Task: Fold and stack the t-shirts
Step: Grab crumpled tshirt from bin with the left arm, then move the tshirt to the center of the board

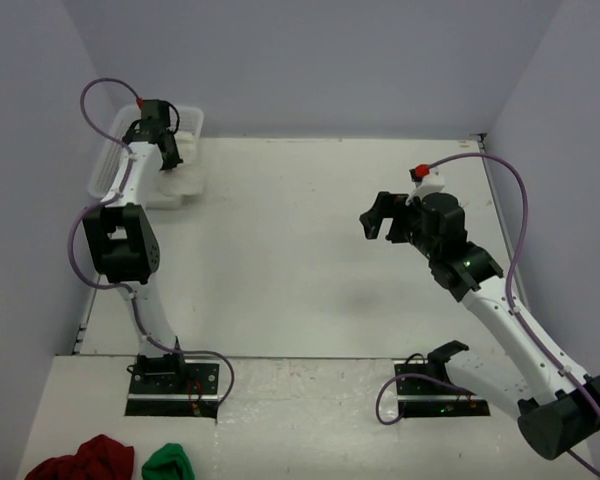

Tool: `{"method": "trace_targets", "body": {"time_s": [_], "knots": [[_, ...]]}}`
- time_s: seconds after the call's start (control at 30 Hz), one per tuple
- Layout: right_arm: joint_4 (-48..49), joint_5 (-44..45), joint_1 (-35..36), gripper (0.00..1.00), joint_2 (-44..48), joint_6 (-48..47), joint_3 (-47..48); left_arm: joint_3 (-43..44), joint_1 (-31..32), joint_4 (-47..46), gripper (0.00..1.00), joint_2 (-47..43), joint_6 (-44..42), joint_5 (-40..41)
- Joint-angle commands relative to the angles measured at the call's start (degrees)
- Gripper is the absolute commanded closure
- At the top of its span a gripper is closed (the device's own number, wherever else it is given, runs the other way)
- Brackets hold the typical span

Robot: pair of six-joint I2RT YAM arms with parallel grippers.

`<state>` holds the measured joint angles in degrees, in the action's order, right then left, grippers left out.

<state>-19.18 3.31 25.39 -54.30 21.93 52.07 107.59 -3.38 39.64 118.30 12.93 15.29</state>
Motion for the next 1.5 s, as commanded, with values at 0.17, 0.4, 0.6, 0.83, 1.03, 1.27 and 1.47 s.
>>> {"method": "trace_targets", "body": {"time_s": [0.17, 0.4, 0.6, 0.83, 1.03, 1.27, 1.47], "knots": [[0.28, 1.35, 0.19, 0.01, -2.83, 0.83, 1.19, -3.53, -0.05, -10.89, 1.00, -20.91, -0.62, -6.23], [-0.24, 2.05, 0.28, 0.01, -2.04, 0.48, 1.71, -5.55, 0.12, -16.43, 1.00, -29.26, 0.17, -14.58], [-1.03, 5.03, 0.28, 0.01, -1.42, 0.83, 1.71, -5.99, 0.21, -20.12, 1.00, -34.89, 1.66, -23.81], [-3.32, 15.31, 0.28, 0.01, -2.03, 2.23, 3.47, -6.78, 0.48, -22.41, 1.00, -42.70, 5.00, -34.08], [-2.53, 16.03, 0.19, 0.01, -2.65, 2.59, 2.95, -4.23, 0.48, -23.20, 1.00, -48.24, 6.76, -42.70], [-2.62, 15.58, 0.28, 0.01, -2.56, 2.85, 2.59, -7.40, 0.56, -35.50, 1.00, -56.07, 12.64, -52.87], [-3.76, 20.49, 0.19, 0.01, -2.47, 2.85, 3.65, -7.31, 0.56, -41.92, 1.00, -57.57, 19.41, -59.31]]}}
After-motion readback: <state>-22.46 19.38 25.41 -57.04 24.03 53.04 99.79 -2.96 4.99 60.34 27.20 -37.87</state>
